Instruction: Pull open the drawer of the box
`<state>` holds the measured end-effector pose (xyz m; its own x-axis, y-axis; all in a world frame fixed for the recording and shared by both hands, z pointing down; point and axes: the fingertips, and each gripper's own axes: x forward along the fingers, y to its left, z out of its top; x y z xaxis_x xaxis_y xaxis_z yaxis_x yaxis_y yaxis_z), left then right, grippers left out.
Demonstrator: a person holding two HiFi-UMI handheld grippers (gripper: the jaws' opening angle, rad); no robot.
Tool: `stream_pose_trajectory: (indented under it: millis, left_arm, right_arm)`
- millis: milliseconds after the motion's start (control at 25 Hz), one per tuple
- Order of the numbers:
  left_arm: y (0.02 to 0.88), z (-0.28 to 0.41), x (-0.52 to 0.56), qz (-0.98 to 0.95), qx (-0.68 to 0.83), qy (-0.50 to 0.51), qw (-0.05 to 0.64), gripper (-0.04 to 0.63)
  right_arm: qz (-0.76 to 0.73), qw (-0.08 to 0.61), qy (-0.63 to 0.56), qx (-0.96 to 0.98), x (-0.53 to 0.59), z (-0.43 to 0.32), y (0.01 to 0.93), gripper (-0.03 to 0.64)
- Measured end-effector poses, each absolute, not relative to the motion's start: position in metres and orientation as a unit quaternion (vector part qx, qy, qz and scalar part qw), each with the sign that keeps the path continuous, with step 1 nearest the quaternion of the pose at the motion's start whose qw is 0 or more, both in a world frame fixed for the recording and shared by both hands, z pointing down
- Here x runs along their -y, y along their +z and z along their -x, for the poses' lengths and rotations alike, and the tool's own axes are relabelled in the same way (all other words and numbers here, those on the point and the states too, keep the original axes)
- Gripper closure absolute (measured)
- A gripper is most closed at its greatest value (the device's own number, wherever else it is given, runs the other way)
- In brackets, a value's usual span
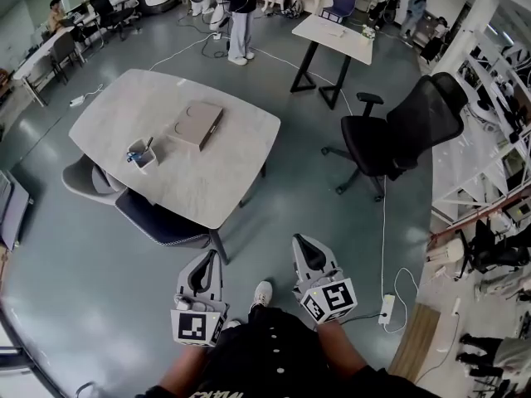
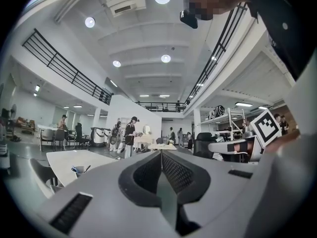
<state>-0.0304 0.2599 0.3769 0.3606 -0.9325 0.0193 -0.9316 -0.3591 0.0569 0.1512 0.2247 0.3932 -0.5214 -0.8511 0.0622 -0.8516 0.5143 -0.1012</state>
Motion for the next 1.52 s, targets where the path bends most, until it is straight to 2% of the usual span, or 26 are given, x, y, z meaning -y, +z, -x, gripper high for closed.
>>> stream_pose_trajectory:
  millis: [880,1520]
  left_arm:
    - [0.386,-0.018,-0.164,-0.799,0.600,0.006,0.029,0.578]
    - [0.390,-0.018,-0.091,-0.804,0.594,0.004,0.034,0.578]
  right_arm:
    - [-0.458,-0.003,0.078,0.885,-0.111,-0.200,0.409,0.620]
    - [-0.458,0.003,0.081,0.885,-0.045,-0.194,0.412,0.620]
